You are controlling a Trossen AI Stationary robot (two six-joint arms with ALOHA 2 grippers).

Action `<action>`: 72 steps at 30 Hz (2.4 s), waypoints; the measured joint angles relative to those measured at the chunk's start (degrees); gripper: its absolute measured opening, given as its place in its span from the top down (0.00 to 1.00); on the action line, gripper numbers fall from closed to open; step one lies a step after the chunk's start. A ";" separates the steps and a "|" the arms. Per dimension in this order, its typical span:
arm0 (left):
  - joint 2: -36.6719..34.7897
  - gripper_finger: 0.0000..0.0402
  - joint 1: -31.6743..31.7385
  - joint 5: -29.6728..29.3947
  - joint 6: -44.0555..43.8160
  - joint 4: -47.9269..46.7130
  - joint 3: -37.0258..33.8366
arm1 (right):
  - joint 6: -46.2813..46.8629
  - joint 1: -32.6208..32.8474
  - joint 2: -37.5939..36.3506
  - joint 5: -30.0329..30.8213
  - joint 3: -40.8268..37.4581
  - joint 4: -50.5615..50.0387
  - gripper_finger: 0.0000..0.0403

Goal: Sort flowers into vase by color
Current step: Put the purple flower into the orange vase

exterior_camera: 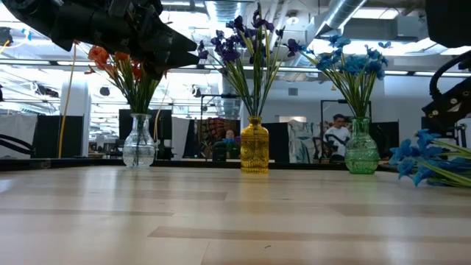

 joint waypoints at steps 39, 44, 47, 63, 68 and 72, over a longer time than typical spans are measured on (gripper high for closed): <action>0.00 0.54 -0.02 -0.02 0.96 0.31 0.00 | -34.14 -12.77 -0.04 -1.95 26.42 -18.05 0.94; 0.00 0.54 -0.64 -0.04 4.71 0.80 0.98 | -38.24 -16.38 -0.04 -2.05 27.99 -13.46 0.94; 0.00 0.54 -1.54 -0.02 8.13 1.01 2.20 | -39.82 -18.61 -0.04 -3.48 28.66 -10.52 0.93; 11.54 0.54 -3.50 5.36 14.99 -1.45 12.69 | -44.63 -25.37 -0.04 -9.85 28.74 7.54 0.93; 15.55 0.54 -3.68 9.25 16.43 -10.51 18.73 | -44.59 -26.95 -0.04 -11.58 28.74 10.45 0.93; 18.45 0.54 -4.65 8.26 19.09 -18.09 23.66 | -44.53 -28.10 -0.04 -11.66 28.74 10.62 0.93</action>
